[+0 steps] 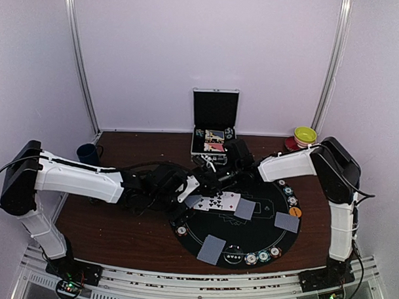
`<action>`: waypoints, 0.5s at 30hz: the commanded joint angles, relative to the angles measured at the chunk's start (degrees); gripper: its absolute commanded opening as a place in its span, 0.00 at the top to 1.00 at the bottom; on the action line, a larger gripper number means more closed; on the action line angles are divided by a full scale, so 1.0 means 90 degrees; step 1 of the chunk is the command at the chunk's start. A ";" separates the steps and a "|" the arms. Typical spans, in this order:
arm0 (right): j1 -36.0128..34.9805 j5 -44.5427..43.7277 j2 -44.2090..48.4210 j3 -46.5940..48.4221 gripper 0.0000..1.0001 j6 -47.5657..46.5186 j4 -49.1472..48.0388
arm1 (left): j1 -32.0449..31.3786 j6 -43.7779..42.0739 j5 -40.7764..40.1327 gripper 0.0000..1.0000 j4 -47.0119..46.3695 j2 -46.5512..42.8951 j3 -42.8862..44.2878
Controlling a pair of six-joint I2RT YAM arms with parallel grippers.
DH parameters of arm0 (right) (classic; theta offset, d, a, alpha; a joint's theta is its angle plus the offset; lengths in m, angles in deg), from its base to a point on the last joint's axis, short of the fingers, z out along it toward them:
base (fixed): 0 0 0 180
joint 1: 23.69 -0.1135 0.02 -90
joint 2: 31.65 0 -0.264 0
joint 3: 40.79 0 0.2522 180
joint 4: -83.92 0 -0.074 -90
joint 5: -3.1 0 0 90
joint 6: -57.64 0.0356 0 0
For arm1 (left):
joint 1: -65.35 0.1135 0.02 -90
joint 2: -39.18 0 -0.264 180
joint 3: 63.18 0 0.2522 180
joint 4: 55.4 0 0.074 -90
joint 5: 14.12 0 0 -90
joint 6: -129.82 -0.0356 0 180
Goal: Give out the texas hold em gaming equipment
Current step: Pass from the right arm to the left
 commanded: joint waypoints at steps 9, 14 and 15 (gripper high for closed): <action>0.0202 -0.0174 0.0329 -0.0056 1.00 -0.0076 -0.0016 | 0.0043 -0.0377 0.0261 0.31 -0.1162 0.0062 -0.0142; 0.0211 -0.0181 0.0273 0.0015 1.00 -0.0180 0.0130 | 0.0068 -0.0463 0.0438 0.41 -0.1322 0.0110 -0.0116; 0.0219 -0.0181 0.0255 0.0038 1.00 -0.0235 0.0196 | 0.0068 -0.0479 0.0473 0.44 -0.1338 0.0125 -0.0110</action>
